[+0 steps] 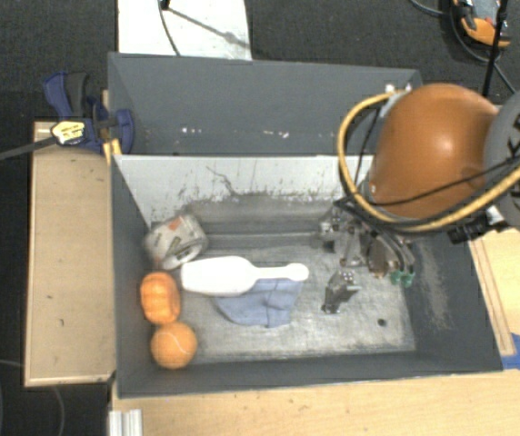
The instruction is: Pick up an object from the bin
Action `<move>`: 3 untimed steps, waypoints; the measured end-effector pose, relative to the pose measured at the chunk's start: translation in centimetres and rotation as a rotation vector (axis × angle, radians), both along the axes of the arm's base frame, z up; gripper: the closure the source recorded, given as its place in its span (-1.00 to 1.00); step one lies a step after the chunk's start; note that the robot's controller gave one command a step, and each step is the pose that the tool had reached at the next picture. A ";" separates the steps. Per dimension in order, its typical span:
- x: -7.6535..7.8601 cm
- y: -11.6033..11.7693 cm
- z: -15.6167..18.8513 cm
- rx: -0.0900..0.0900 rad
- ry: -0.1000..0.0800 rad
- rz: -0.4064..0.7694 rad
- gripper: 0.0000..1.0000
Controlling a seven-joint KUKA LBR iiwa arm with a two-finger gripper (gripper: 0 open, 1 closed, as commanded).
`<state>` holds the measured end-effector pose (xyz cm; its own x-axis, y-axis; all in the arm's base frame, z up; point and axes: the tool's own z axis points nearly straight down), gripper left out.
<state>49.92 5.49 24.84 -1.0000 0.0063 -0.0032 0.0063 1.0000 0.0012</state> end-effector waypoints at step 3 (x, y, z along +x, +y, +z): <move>6.1 5.6 -17.5 0.001 -0.005 0.274 1.00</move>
Offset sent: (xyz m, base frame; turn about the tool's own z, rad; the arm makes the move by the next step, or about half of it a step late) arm 0.0388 0.0515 -0.1103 -0.2461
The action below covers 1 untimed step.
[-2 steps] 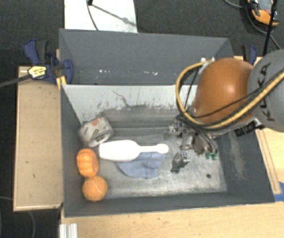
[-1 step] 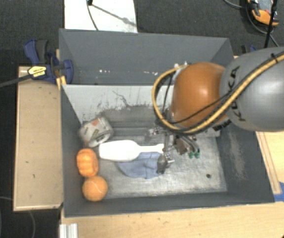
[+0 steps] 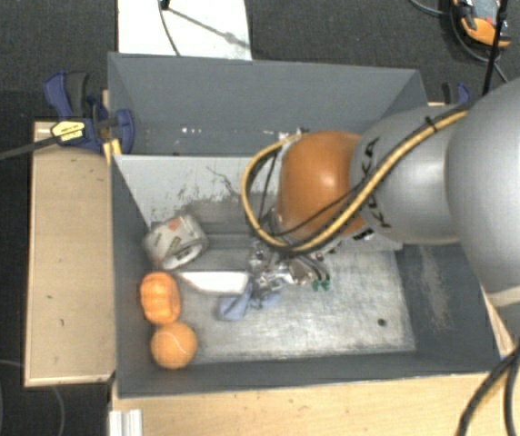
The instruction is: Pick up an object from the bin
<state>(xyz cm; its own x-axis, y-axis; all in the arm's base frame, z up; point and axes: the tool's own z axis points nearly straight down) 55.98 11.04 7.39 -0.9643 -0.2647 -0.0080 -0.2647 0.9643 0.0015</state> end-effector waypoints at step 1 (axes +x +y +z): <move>0.0 0.0 0.0 0.000 0.000 0.000 1.00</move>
Offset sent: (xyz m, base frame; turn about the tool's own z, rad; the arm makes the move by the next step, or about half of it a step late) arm 0.0261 -0.0157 -0.0039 -0.1373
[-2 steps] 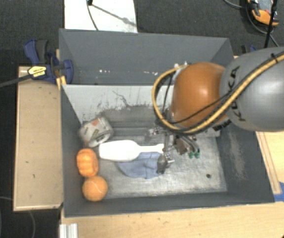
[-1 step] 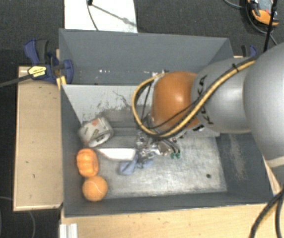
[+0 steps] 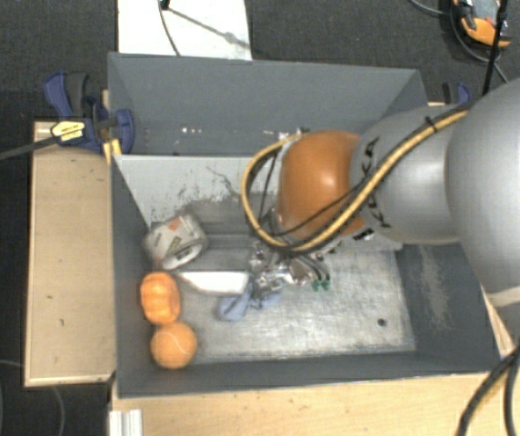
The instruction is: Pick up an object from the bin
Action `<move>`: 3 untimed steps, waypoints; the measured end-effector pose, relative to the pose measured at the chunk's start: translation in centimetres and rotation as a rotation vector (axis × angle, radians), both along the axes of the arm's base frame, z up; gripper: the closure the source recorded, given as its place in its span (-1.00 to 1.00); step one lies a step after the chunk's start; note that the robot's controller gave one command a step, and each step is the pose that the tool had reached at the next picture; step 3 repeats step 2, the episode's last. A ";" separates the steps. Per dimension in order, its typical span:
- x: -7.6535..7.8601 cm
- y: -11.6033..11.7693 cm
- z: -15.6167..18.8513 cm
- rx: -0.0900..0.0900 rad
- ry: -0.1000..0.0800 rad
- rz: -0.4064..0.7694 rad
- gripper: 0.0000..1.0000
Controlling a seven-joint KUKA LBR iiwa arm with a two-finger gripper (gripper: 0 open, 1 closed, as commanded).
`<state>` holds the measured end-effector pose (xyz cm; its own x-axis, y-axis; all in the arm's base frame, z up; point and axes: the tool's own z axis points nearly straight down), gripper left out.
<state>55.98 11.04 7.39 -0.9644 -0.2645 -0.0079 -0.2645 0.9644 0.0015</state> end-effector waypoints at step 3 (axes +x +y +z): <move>0.4 1.4 17.7 0.000 -0.001 -0.058 1.00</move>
Offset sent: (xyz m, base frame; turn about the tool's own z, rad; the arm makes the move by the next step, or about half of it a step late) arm 0.0016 0.0130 0.1736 0.0586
